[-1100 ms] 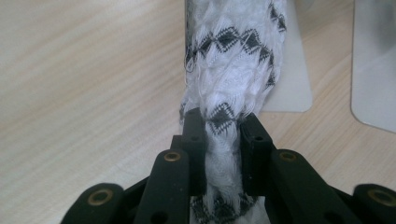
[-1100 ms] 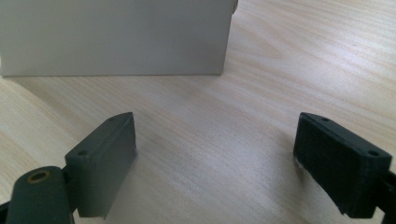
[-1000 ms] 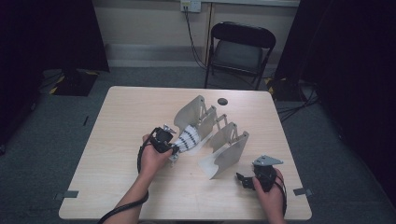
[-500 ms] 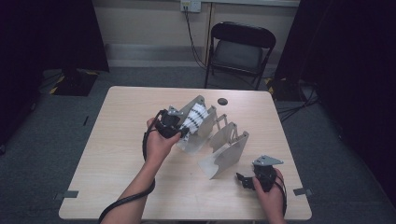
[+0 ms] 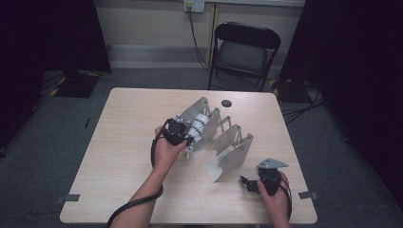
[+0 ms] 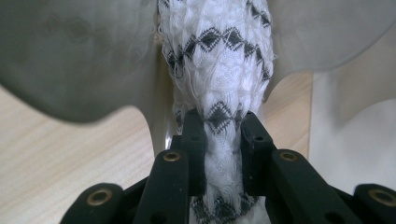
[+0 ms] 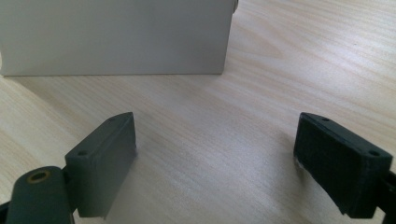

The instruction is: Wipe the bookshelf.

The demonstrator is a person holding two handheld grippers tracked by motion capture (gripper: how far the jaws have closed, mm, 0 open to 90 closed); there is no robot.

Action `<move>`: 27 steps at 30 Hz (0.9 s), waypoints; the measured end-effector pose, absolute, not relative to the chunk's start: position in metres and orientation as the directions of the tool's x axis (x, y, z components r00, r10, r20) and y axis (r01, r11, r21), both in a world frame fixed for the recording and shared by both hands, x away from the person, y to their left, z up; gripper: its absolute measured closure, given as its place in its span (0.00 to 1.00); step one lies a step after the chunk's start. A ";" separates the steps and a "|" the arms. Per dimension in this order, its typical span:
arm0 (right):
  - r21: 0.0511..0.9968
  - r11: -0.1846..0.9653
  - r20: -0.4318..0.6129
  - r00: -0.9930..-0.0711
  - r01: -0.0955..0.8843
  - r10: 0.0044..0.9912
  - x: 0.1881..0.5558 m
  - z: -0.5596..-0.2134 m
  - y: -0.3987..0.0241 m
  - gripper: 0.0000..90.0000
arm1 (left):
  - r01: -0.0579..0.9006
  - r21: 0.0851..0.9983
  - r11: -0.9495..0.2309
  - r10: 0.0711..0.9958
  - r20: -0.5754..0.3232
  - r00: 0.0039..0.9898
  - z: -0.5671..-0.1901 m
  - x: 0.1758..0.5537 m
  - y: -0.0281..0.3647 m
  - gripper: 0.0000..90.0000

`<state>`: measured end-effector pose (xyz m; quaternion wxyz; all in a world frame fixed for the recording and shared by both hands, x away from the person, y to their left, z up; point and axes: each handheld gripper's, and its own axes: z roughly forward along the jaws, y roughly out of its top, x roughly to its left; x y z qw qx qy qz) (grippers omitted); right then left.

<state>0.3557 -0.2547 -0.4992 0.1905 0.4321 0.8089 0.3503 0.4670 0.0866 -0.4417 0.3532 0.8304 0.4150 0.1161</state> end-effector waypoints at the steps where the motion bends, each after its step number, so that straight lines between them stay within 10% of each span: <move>1: 0.732 0.381 -0.006 -0.554 0.565 0.832 0.356 -0.499 -0.255 0.14 | 0.605 0.692 -0.394 0.776 -0.101 0.622 -0.445 0.467 0.087 0.84; 27: 0.731 0.381 -0.005 -0.554 0.566 0.833 0.356 -0.499 -0.255 0.14 | 0.653 0.640 -0.405 0.784 -0.124 0.609 -0.474 0.436 0.122 0.84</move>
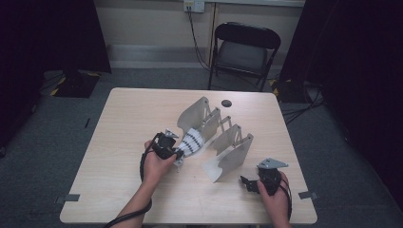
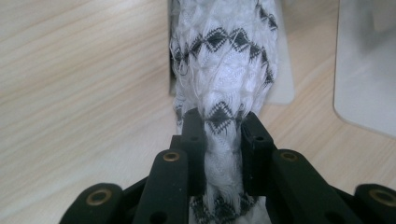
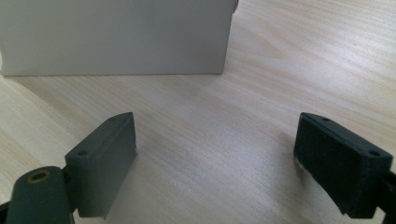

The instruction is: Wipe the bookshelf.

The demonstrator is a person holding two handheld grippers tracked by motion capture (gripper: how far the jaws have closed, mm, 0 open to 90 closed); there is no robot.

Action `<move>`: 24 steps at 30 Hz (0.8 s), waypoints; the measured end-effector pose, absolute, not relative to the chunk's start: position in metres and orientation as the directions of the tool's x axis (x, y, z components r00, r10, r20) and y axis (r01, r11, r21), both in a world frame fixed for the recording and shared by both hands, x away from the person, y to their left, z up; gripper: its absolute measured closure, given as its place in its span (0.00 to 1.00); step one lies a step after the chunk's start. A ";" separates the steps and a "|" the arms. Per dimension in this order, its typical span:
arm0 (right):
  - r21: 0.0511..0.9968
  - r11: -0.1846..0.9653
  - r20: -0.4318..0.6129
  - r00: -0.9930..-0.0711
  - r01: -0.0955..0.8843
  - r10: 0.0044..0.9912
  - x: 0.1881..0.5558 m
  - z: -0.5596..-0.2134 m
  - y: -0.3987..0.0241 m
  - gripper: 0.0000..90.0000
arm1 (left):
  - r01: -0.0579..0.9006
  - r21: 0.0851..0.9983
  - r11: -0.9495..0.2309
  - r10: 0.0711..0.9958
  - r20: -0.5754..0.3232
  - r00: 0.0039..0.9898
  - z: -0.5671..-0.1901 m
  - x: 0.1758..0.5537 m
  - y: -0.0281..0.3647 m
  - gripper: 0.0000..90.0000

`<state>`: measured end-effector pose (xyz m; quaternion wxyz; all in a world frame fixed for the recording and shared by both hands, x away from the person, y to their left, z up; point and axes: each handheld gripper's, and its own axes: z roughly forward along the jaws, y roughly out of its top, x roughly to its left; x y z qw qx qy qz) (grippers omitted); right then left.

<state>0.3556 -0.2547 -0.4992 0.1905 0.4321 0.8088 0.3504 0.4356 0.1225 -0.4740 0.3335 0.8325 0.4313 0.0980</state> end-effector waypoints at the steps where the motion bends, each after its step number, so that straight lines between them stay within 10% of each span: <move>1: 0.731 0.381 -0.006 -0.554 0.565 0.833 0.356 -0.499 -0.255 0.14 | 0.655 0.637 -0.406 0.782 -0.128 0.609 -0.474 0.434 0.126 0.84; 24: 0.731 0.381 -0.005 -0.554 0.566 0.833 0.356 -0.499 -0.255 0.14 | 0.696 0.639 -0.326 0.849 -0.126 0.514 -0.470 0.404 0.207 0.83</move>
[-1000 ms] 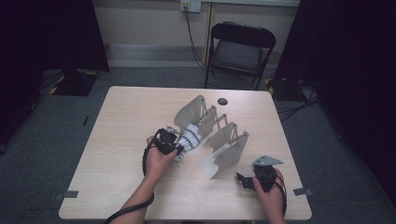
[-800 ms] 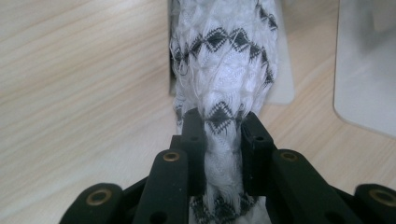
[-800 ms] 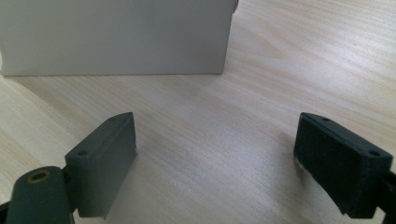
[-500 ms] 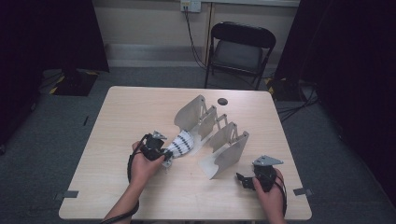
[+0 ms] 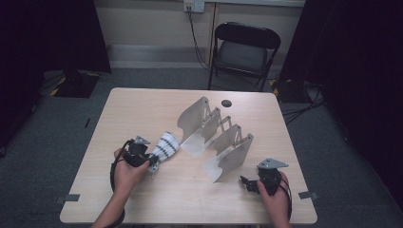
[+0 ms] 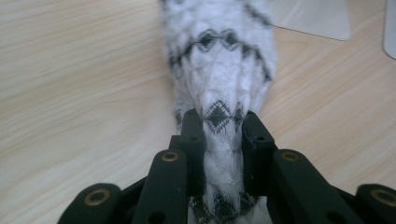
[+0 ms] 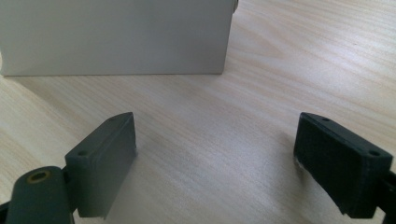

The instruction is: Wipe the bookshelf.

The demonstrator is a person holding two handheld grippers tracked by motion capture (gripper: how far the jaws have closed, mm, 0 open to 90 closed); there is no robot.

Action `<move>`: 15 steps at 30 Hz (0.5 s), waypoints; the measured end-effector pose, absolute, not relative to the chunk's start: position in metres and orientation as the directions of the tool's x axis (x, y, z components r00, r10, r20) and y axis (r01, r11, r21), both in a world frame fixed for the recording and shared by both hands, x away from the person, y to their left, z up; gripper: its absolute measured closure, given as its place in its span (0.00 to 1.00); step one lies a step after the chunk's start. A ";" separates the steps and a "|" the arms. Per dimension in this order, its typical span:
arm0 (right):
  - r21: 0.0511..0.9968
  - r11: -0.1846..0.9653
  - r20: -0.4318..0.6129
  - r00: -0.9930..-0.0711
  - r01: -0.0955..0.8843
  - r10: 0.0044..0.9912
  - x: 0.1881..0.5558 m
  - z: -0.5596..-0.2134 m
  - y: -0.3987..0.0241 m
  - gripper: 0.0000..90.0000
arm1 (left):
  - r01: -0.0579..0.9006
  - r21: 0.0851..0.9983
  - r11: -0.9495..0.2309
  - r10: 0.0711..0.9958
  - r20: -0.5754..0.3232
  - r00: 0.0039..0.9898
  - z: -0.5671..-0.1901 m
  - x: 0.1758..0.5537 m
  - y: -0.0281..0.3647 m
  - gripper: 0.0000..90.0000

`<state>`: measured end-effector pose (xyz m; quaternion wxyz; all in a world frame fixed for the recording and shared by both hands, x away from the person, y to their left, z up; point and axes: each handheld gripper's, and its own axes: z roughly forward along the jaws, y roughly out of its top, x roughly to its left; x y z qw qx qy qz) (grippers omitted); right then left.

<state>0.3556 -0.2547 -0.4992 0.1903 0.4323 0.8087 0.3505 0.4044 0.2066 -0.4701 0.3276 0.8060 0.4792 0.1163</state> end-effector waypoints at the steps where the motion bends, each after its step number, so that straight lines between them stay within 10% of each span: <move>1: 0.731 0.380 -0.005 -0.554 0.566 0.833 0.356 -0.499 -0.255 0.14 | 0.698 0.641 -0.319 0.853 -0.127 0.506 -0.470 0.405 0.210 0.83; 15: 0.731 0.381 -0.005 -0.554 0.566 0.833 0.356 -0.499 -0.255 0.14 | 0.671 0.688 -0.278 0.871 -0.113 0.477 -0.466 0.430 0.202 0.77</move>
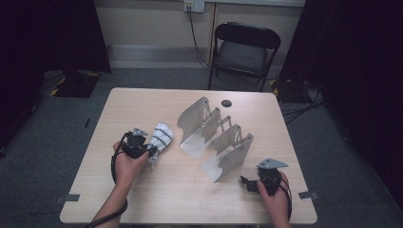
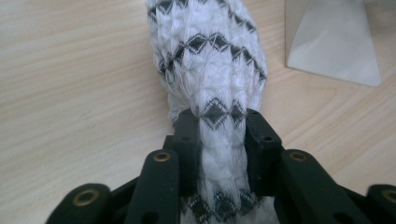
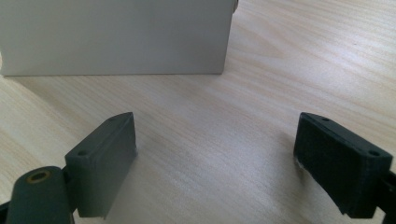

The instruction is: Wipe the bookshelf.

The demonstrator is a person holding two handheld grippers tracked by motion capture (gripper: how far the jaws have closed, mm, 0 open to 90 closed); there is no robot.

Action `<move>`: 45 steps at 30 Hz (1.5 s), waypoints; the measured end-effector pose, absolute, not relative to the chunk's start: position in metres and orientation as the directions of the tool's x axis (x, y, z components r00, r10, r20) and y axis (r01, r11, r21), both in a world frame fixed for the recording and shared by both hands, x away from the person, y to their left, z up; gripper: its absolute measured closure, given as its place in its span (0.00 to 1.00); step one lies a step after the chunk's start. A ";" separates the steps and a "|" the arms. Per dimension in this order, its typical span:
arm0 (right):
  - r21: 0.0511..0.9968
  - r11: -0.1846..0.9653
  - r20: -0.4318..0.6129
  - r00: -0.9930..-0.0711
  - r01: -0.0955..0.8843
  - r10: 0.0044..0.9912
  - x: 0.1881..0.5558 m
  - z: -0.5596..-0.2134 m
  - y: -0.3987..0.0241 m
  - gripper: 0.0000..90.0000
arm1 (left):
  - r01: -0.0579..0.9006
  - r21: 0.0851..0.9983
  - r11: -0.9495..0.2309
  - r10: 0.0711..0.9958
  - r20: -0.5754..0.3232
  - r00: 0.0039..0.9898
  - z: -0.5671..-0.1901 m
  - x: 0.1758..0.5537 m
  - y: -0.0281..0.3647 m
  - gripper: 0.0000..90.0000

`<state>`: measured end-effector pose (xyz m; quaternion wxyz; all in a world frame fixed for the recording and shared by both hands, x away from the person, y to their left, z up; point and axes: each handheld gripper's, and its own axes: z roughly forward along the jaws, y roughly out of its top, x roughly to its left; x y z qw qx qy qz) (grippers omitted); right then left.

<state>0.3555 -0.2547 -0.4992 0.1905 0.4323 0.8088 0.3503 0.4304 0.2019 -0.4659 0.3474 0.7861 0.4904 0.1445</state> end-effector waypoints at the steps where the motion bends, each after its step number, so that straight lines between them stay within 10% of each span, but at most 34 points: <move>1: 0.731 0.381 -0.005 -0.554 0.566 0.833 0.356 -0.499 -0.255 0.14 | 0.670 0.689 -0.276 0.872 -0.114 0.477 -0.466 0.432 0.200 0.76; 13: 0.731 0.381 -0.005 -0.554 0.565 0.832 0.356 -0.499 -0.255 0.14 | 0.650 0.693 -0.311 0.864 -0.080 0.498 -0.459 0.426 0.202 0.32; 45: 0.731 0.381 -0.005 -0.554 0.566 0.833 0.355 -0.499 -0.255 0.14 | 0.647 0.691 -0.324 0.839 -0.106 0.533 -0.469 0.392 0.236 0.23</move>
